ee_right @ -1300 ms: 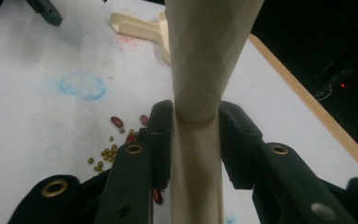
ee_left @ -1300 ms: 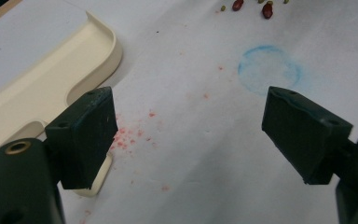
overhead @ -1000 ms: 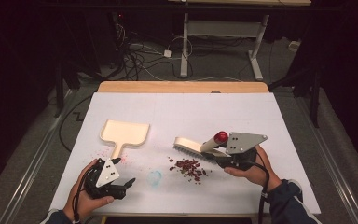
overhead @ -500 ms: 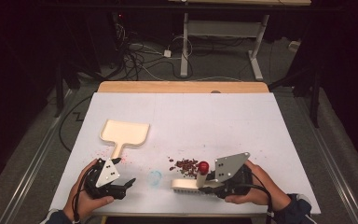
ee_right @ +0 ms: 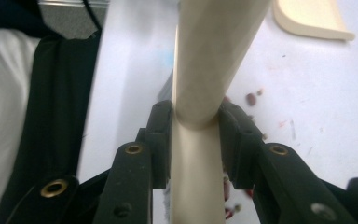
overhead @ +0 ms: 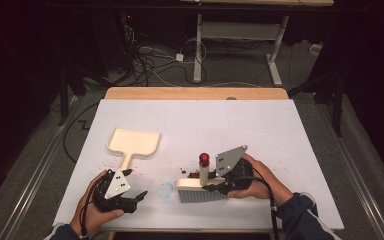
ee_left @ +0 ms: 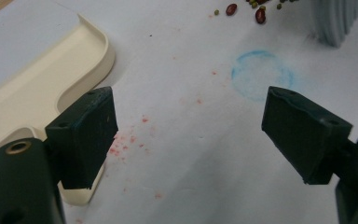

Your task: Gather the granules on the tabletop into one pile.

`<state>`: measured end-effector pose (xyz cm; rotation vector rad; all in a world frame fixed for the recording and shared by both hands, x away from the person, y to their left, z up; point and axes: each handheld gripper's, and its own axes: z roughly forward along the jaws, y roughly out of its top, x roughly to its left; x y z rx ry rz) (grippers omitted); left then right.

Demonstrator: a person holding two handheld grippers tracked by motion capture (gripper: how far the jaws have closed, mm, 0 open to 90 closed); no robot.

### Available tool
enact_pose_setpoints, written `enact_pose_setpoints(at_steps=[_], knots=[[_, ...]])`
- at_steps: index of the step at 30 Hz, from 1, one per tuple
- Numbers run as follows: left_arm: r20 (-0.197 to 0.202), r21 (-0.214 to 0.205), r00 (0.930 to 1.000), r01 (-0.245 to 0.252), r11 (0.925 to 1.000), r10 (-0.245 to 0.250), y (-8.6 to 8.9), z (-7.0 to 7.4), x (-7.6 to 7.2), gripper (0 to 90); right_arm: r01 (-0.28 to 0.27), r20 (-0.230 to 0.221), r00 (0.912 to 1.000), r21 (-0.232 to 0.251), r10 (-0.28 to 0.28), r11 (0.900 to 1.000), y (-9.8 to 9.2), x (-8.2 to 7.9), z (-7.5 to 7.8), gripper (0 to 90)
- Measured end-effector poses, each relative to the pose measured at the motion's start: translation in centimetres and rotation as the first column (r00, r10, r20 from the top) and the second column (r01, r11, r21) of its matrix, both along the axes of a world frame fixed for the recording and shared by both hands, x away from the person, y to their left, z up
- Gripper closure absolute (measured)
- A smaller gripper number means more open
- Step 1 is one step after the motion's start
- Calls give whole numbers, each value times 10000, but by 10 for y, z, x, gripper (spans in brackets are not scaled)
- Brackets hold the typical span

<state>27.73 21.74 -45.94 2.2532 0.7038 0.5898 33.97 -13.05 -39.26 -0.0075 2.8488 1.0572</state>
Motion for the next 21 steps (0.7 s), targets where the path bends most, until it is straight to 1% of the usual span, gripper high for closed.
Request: enact_pose_setpoints(at_steps=[1, 2, 3, 4, 5, 7, 10, 11, 12, 14, 15, 16, 17, 18, 19, 20, 21], knots=[[-23, 5, 10000, 17, 10000, -17, 0, 0, 0, 174, 165, -71, 9998, 64, -164, 9998, 2, 6, -1, 670], [-49, 28, 10000, 53, 10000, -53, 0, -1, 0, 174, 205, -57, 9998, 110, -205, 9997, 3, 8, -1, 670], [-182, -11, 9998, 35, 10000, -35, -1, -2, 0, 174, 205, -57, 9998, 110, -205, 9997, 3, 8, -1, 670], [-106, 31, 9999, 64, 10000, -64, -1, -2, 0, 174, 194, -83, 9998, 181, -192, 9996, 3, 8, -1, 670], [-230, -9, 9997, 69, 10000, -69, -1, -3, 0, 173, 216, -116, 9997, 255, -213, 9994, 3, 9, -1, 671], [-239, 19, 9997, 106, 9999, -105, -1, -3, 0, 174, 225, -30, 9997, 294, -224, 9993, 3, 8, 0, 672], [-277, 64, 9995, 160, 9999, -158, -2, -3, 0, 174, 353, 37, 9994, 513, -355, 9981, 2, 8, 3, 677], [-286, 86, 9994, 179, 9998, -176, -2, -4, 0, 173, 391, -13, 9992, 559, -391, 9977, 2, 7, 3, 677], [-291, 115, 9994, 181, 9998, -178, -3, -4, 0, 174, 431, -193, 9989, 697, -418, 9966, 2, 7, 3, 677], [-225, 155, 9996, 154, 9998, -151, -3, -3, 0, 174, 485, -241, 9986, 724, -468, 9962, 2, 6, 3, 677], [-58, 196, 9999, 106, 9998, -105, -2, -2, -1, 174, 629, -289, 9977, 740, -609, 9953, 3, 3, 3, 678], [23, 166, 10000, 11, 9999, -12, -1, -1, -1, 173, 827, -316, 9963, 815, -804, 9932, 5, 1, 4, 678], [111, 85, 9999, -105, 9999, 104, 0, 0, -2, 174, 1300, -438, 9911, 1125, -1258, 9851, 8, -3, 7, 678], [193, 36, 9996, -226, 9997, 225, 2, 2, -2, 174, 1300, -438, 9911, 1125, -1258, 9851, 8, -3, 7, 678], [274, -79, 9990, -361, 9993, 363, 4, 3, -2, 174, 1922, -852, 9800, 1702, -1799, 9665, 14, -6, 9, 679], [275, -185, 9983, -505, 9986, 510, 7, 4, -2, 174, 1922, -852, 9800, 1702, -1799, 9665, 14, -6, 9, 679], [336, -301, 9973, -646, 9975, 656, 9, 6, -2, 174, 2268, -1162, 9714, 1984, -2069, 9535, 17, -7, 9, 678]])
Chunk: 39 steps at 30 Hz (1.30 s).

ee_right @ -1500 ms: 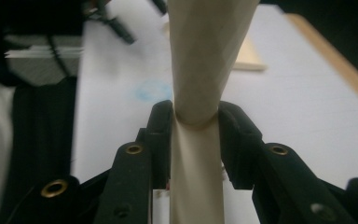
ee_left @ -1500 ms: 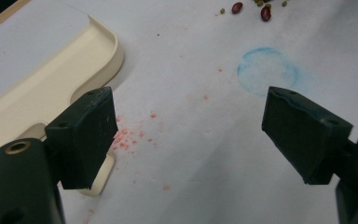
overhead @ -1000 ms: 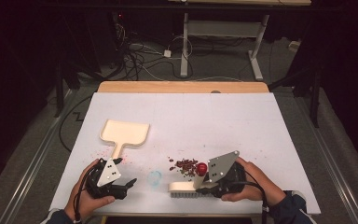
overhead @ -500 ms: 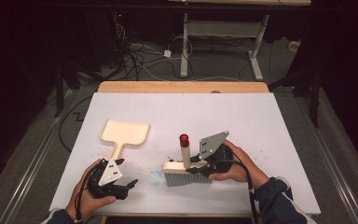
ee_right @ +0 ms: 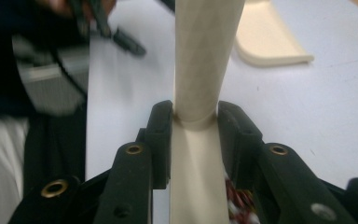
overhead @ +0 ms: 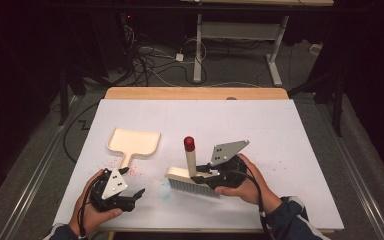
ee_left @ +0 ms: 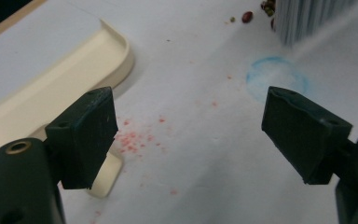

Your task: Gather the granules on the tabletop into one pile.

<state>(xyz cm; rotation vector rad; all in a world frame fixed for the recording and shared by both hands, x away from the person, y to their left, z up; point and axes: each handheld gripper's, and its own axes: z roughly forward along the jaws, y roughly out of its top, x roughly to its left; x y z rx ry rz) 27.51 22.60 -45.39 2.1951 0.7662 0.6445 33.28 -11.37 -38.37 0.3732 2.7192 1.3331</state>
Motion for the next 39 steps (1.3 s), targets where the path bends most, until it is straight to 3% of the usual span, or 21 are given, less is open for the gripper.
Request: enact_pose_setpoints(at_steps=[1, 2, 3, 4, 5, 6, 7, 9, 10, 11, 13, 14, 15, 19, 23, 24, 27, 33, 34, 36, 39], knots=[[57, -93, 9999, -104, 9999, 104, 2, 1, 0, 173, 415, -282, 9988, 437, -403, 9982, 3, -1, -1, 678], [70, -152, 9998, -165, 9997, 166, 4, 2, 0, 174, 1288, -929, 9887, 1201, -1180, 9844, 9, -2, -8, 678], [79, -168, 9997, -213, 9996, 215, 4, 2, 0, 174, 1288, -929, 9887, 1201, -1180, 9844, 9, -2, -8, 678], [76, -167, 9997, -228, 9996, 229, 5, 2, 0, 174, 2166, -1403, 9709, 1703, -1940, 9613, 15, -4, -17, 678], [61, -145, 9997, -221, 9997, 222, 5, 2, 0, 174, 2166, -1403, 9709, 1703, -1940, 9613, 15, -4, -17, 678], [164, -81, 9997, -158, 9998, 159, 5, 2, 1, 174, 2612, -1515, 9601, 1868, -2349, 9471, 17, -5, -21, 678], [157, -28, 9998, -134, 9999, 134, 4, 2, 1, 174, 3364, -1714, 9370, 2083, -3043, 9184, 22, -6, -31, 678], [30, 11, 10000, -54, 10000, 54, 2, 1, 0, 174, 4034, -2112, 9077, 2018, -3625, 8925, 25, -6, -41, 678], [30, 11, 10000, -54, 10000, 54, 2, 1, 0, 173, 4034, -2112, 9077, 2018, -3625, 8925, 25, -6, -41, 678], [3, 26, 10000, -27, 10000, 27, 2, 1, 0, 174, 4660, -2219, 8780, 1936, -4241, 8633, 24, -6, -48, 678], [-2, 32, 10000, -12, 10000, 12, 2, 1, -1, 174, 5176, -2231, 8500, 1854, -4772, 8353, 19, -5, -52, 677], [-15, 12, 10000, 5, 10000, -5, 2, 1, -1, 174, 5176, -2231, 8500, 1854, -4772, 8353, 19, -5, -52, 677], [-31, 25, 10000, 18, 10000, -18, 2, 1, 0, 174, 5578, -2351, 8243, 1816, -5150, 8099, 11, -3, -55, 674], [-54, 104, 10000, 74, 9999, -74, 0, 0, -1, 174, 6158, -2624, 7794, 1533, -5690, 7728, -4, -6, -61, 664], [-6, 152, 9998, 201, 9997, -201, -3, 0, -3, 174, 6549, -2907, 7450, 1478, -6004, 7411, -23, -10, -61, 663], [0, 162, 9997, 236, 9996, -236, -3, 0, -3, 174, 6549, -2907, 7450, 1478, -6004, 7411, -23, -10, -61, 663], [-1, 167, 9995, 310, 9994, -310, -4, 0, -3, 173, 6829, -3228, 7172, 1492, -6175, 7151, -39, -13, -61, 664], [-95, 177, 9991, 415, 9990, -413, -6, -1, -2, 173, 6805, -3402, 7174, 1551, -6079, 7162, -44, -16, -57, 670], [-98, 219, 9990, 434, 9988, -432, -7, -1, -2, 173, 6662, -3363, 7317, 1685, -5929, 7265, -44, -16, -56, 675], [-119, 255, 9988, 479, 9985, -476, -7, -1, -2, 174, 6586, -3454, 7369, 1730, -5811, 7323, -44, -17, -53, 677], [-136, 253, 9988, 483, 9985, -480, -7, -1, -2, 173, 6198, -3226, 7739, 2086, -5450, 7565, -44, -21, -39, 679]])
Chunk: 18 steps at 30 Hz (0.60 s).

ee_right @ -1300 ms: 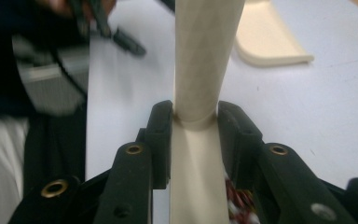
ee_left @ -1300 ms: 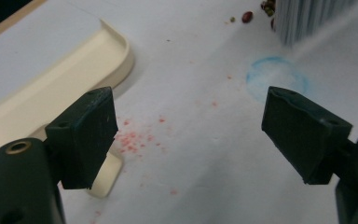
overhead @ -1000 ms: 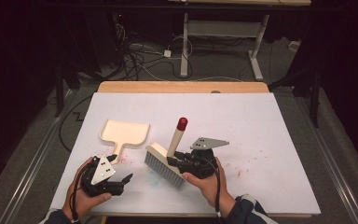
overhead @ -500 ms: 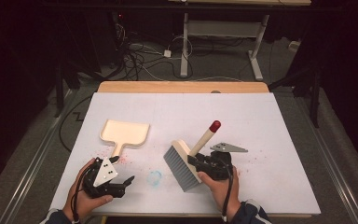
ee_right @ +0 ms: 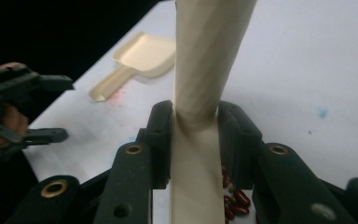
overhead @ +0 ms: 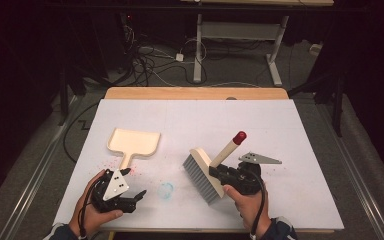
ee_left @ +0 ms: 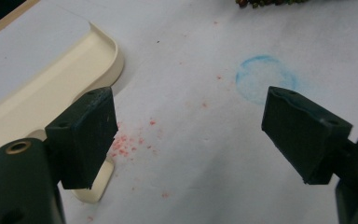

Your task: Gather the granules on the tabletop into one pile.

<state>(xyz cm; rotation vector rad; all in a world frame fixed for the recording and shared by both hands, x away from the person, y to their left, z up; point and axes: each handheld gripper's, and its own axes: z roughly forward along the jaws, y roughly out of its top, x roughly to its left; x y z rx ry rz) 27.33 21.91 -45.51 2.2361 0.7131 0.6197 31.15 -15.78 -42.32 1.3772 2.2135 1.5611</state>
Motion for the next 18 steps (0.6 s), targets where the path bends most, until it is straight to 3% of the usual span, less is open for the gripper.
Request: enact_pose_setpoints(at_steps=[1, 2, 7, 10, 13, 14, 15, 16, 18], knots=[[2, -4, 10000, -19, 10000, 19, 0, 0, 0, 174, -51, 344, 9994, -51, 53, 10000, -1, 0, 3, 679], [4, 5, 10000, -25, 10000, 25, 0, 0, 0, 174, -51, 344, 9994, -51, 53, 10000, -1, 0, 3, 679], [19, 1, 10000, -26, 10000, 26, 1, 1, 0, 174, -3, 1164, 9932, -325, 41, 9995, -16, -3, 23, 680], [17, -2, 10000, -47, 10000, 47, 1, 0, 0, 174, 361, 1656, 9859, -753, -232, 9965, -28, -7, 32, 680], [-11, 27, 10000, -59, 10000, 59, 1, 0, 0, 174, 1106, 2383, 9686, -1594, -705, 9810, -39, -12, 35, 680], [-7, 31, 10000, -59, 10000, 59, 1, 1, 0, 174, 1106, 2383, 9686, -1594, -705, 9810, -39, -12, 35, 680], [1, 43, 10000, -54, 10000, 54, 1, 1, 0, 173, 1545, 2680, 9585, -2027, -969, 9670, -45, -13, 34, 680], [-5, 30, 10000, -53, 10000, 53, 0, 1, 0, 173, 1545, 2680, 9585, -2027, -969, 9670, -45, -13, 34, 680], [0, 80, 10000, -58, 10000, 58, -1, 1, 1, 174, 1934, 2723, 9539, -2370, -1260, 9521, -45, -11, 28, 680]])
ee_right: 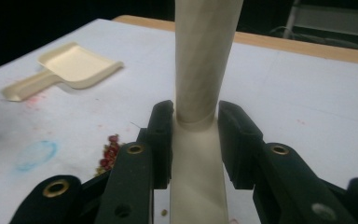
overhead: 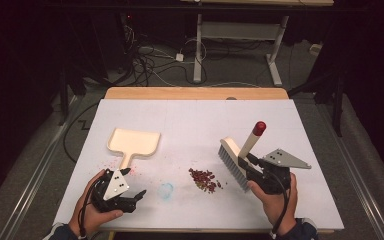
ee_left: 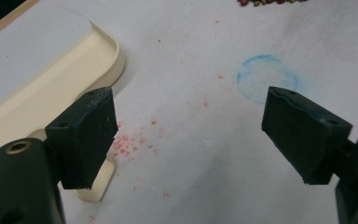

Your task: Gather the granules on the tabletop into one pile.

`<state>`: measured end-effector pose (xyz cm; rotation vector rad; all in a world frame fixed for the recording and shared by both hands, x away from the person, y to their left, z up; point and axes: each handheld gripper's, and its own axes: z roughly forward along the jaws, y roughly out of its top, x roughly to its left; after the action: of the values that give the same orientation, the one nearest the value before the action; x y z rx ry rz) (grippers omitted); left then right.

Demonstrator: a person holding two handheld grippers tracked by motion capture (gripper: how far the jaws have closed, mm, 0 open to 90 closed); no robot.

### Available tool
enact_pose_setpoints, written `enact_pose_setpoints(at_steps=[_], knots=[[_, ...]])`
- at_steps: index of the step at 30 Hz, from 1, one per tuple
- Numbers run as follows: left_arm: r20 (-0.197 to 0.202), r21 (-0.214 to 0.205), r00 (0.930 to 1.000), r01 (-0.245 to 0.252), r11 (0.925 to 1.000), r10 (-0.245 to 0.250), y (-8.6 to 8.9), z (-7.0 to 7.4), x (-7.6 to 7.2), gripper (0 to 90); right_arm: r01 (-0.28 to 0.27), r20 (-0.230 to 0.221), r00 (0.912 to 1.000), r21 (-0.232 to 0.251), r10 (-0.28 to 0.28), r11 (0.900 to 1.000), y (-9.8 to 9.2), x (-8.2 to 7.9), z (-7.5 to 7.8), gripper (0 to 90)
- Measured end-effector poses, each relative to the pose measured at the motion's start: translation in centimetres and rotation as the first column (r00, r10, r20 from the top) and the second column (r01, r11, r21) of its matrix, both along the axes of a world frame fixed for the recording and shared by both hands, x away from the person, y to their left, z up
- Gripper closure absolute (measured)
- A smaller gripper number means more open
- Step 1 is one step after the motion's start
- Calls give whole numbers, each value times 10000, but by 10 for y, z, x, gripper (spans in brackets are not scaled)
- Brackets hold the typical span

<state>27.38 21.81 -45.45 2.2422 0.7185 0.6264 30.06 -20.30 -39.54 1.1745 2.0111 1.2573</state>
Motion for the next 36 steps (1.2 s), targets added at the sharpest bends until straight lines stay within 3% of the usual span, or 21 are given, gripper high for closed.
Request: enact_pose_setpoints(at_steps=[1, 7, 10, 13, 16, 24, 27, 31, 36], knots=[[8, 19, 10000, -4, 10000, 4, 0, 0, 0, 174, 0, 0, 10000, 0, 0, 10000, 0, 0, 0, 680], [12, 76, 9999, -111, 9999, 111, -1, 0, 1, 174, 187, -228, 9995, -1129, -214, 9934, 21, 6, -19, 679], [21, 117, 9999, -169, 9998, 169, -1, 0, 1, 183, 256, -31, 9996, -1537, -264, 9878, 36, 3, -19, 679], [6, 90, 9999, -103, 9999, 103, -1, -1, 1, 182, -76, 200, 9997, -2031, 119, 9791, 58, -3, -23, 678], [-76, 169, 9999, -131, 9998, 132, -2, -2, 2, 179, -210, 342, 9990, -2281, 296, 9734, 67, -4, -24, 676], [-156, 226, 9998, -148, 9996, 151, -3, -3, 3, 179, -417, 590, 9966, -2469, 580, 9681, 95, -4, -25, 670], [-199, 241, 9997, -169, 9996, 174, -3, -4, 3, 179, -366, 587, 9970, -2218, 509, 9744, 95, -3, -22, 671], [-179, 249, 9997, -150, 9996, 154, -4, -4, 3, 179, -457, 794, 9947, -2237, 649, 9736, 96, -5, -20, 674], [-225, 275, 9996, -169, 9995, 175, -4, -4, 3, 179, -445, 968, 9933, -1779, 625, 9830, 93, -5, -19, 676]])
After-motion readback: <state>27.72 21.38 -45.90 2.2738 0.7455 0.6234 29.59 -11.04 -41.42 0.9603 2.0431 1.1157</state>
